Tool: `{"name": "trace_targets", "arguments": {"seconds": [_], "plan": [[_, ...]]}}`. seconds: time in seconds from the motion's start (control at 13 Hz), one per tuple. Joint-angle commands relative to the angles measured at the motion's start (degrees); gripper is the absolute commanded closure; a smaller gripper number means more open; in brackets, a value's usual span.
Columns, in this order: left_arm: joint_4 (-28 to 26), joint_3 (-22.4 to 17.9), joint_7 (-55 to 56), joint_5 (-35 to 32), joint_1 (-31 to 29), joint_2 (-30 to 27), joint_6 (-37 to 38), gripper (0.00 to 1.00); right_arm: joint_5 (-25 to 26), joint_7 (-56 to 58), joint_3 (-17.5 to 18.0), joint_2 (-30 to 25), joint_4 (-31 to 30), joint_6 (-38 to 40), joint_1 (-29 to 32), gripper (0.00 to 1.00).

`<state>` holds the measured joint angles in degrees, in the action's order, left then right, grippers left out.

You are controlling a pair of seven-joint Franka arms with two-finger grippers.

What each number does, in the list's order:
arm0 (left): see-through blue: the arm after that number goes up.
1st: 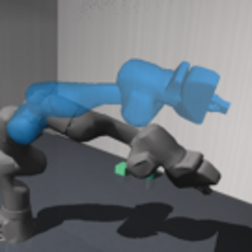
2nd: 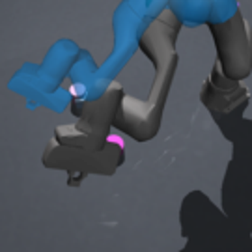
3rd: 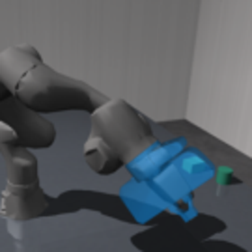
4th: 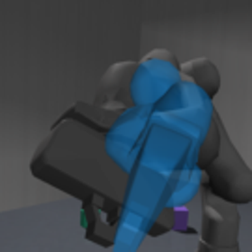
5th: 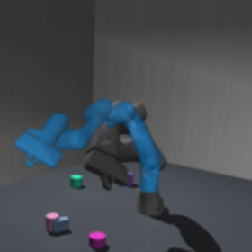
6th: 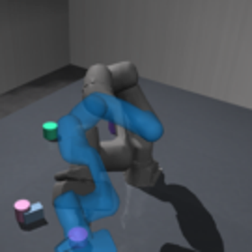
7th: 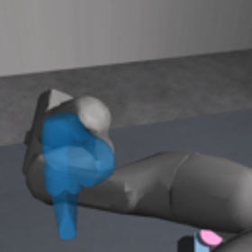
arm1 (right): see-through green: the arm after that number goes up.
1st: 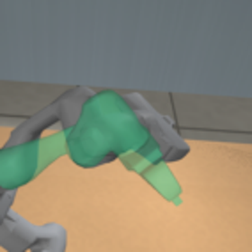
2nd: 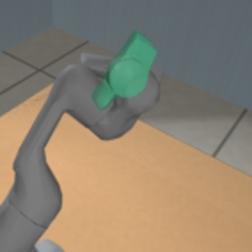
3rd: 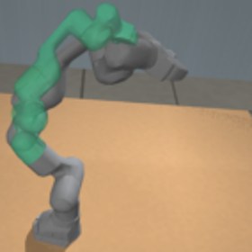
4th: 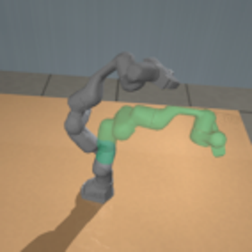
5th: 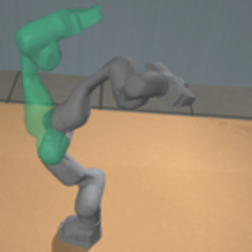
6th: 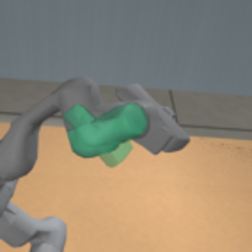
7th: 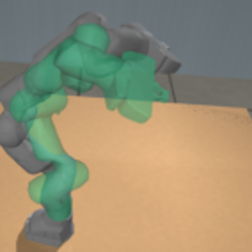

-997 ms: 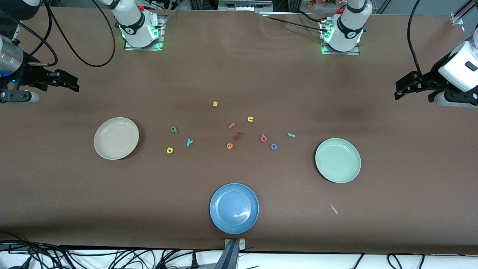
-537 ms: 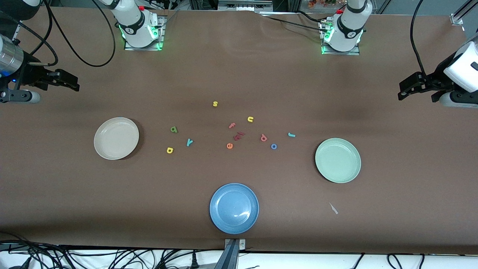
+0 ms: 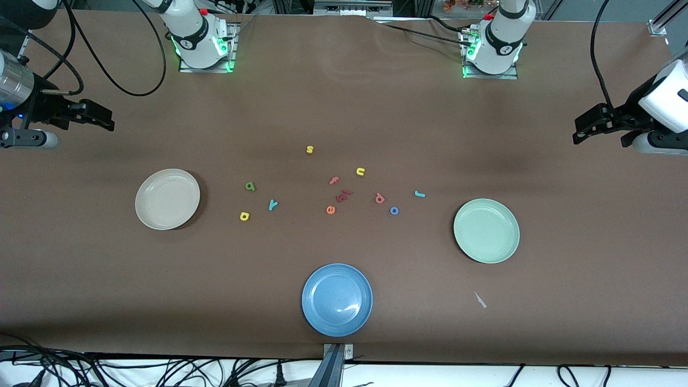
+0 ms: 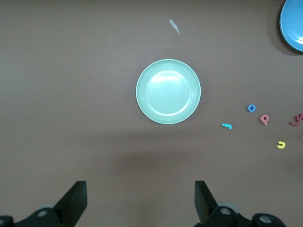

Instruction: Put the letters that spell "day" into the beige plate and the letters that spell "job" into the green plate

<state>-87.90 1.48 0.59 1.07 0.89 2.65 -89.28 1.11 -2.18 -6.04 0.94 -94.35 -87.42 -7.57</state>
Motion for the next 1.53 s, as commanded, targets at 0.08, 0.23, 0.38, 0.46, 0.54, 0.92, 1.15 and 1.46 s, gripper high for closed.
{"name": "trace_targets", "arguments": {"seconds": [0.08,0.23,0.38,0.46,0.54,0.92,1.15,1.46], "plan": [[1.1,0.0,-1.6,1.8,-0.5,-0.1,1.2,0.00,-0.7,0.9,0.1,0.6,1.4,1.4,0.5,0.00],[1.1,0.0,-1.6,1.8,-0.5,-0.1,1.2,0.00,-0.7,0.9,0.1,0.6,1.4,1.3,0.5,0.00],[1.1,0.0,-1.6,1.9,-0.5,-0.1,1.2,0.00,-0.7,0.8,0.1,0.6,1.4,1.3,0.6,0.00],[1.1,0.0,-1.6,1.8,-0.5,-0.1,1.2,0.00,-0.7,0.9,0.1,0.6,1.4,1.4,0.5,0.00],[1.1,0.0,-1.6,1.8,-0.5,-0.1,1.2,0.00,-0.7,0.9,0.1,0.6,1.4,1.4,0.5,0.00],[1.1,0.1,-1.6,1.8,-0.5,-0.1,1.1,0.00,-0.7,0.9,0.1,0.6,1.4,1.5,0.5,0.00],[1.1,0.1,-1.6,1.8,-0.5,-0.1,1.2,0.00,-0.7,0.6,0.1,0.6,1.4,2.6,0.5,0.00],[1.1,0.1,-1.6,1.8,-0.5,-0.1,1.2,0.00,-0.7,0.6,0.1,0.6,1.4,2.7,0.5,0.00]]}}
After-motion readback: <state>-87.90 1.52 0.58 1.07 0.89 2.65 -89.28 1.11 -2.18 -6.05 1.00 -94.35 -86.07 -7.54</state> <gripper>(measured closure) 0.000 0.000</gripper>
